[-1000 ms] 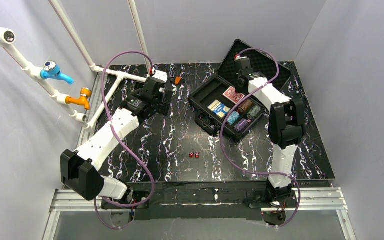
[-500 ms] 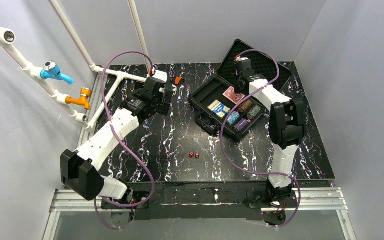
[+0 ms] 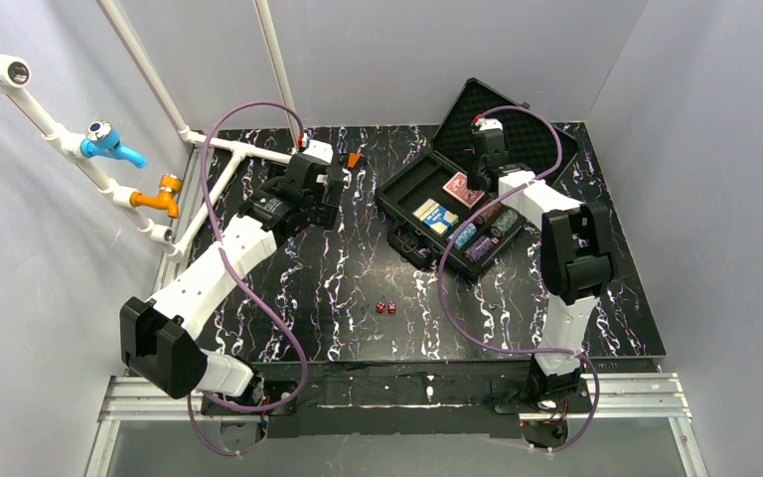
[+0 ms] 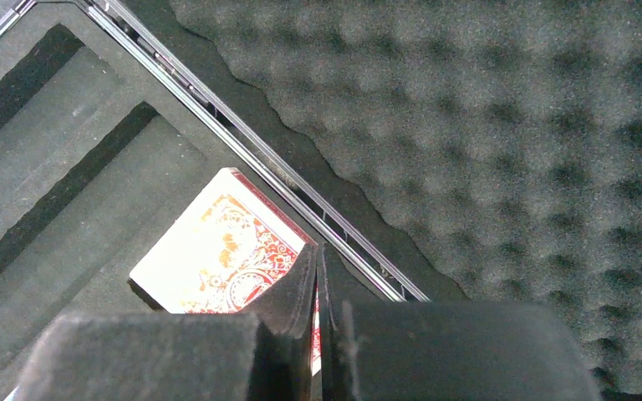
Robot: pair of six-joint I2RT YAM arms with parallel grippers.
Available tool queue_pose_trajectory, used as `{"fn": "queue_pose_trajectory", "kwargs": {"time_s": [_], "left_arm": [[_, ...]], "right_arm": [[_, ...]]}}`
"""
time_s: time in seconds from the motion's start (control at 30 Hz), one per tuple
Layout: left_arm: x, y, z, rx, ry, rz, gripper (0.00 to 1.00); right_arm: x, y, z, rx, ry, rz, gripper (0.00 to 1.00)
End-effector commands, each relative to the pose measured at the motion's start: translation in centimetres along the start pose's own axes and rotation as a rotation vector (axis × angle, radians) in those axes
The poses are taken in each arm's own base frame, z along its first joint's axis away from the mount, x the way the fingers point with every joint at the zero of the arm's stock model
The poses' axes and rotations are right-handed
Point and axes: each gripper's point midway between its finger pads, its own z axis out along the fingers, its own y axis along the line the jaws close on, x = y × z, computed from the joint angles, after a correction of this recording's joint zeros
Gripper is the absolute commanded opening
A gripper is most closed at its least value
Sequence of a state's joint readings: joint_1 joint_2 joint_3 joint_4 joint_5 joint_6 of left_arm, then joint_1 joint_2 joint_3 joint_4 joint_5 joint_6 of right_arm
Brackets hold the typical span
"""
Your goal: Pack up texas hold em set
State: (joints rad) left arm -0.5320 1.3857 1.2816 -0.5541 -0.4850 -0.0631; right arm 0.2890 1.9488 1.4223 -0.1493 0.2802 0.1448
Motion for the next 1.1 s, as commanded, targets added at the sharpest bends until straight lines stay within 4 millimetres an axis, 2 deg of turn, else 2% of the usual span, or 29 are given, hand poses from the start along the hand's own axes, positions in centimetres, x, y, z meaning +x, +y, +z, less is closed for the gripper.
{"fn": "queue_pose_trajectory", "kwargs": {"time_s": [0.0,0.37,0.43,0.6,0.7,0.87,1.07], "left_arm": [[-0.2,0.7,-1.0,-0.007,-0.016,-0.010,0.99],[-0.2,0.9,-1.2,-0.008,-0.021,-0.014,0.99],[-0.3,0.9,-1.3,-0.006,-0.024,-0.017,0.99],[-0.4,1.0,-1.4,-0.007,-0.028,-0.020,0.99],[-0.3,1.0,-1.4,-0.009,-0.027,-0.020,0.99],[-0.2,0.9,-1.2,-0.009,-0.022,-0.016,0.99],[-0.2,0.9,-1.2,-0.010,-0.023,-0.017,0.99]], "right_arm": [[10.9,0.0,0.7,-0.005,0.299,-0.032,0.08],[15.3,-0.5,1.7,0.016,0.367,-0.042,0.13],[15.3,-0.5,1.8,0.022,0.372,-0.048,0.17],[14.5,-0.4,1.2,0.024,0.364,-0.036,0.35],[12.3,-0.1,0.2,0.018,0.325,-0.032,0.39],[6.1,0.7,-1.8,-0.009,0.219,-0.012,0.43],[-0.2,1.7,-4.3,-0.034,0.121,0.009,0.43]]}}
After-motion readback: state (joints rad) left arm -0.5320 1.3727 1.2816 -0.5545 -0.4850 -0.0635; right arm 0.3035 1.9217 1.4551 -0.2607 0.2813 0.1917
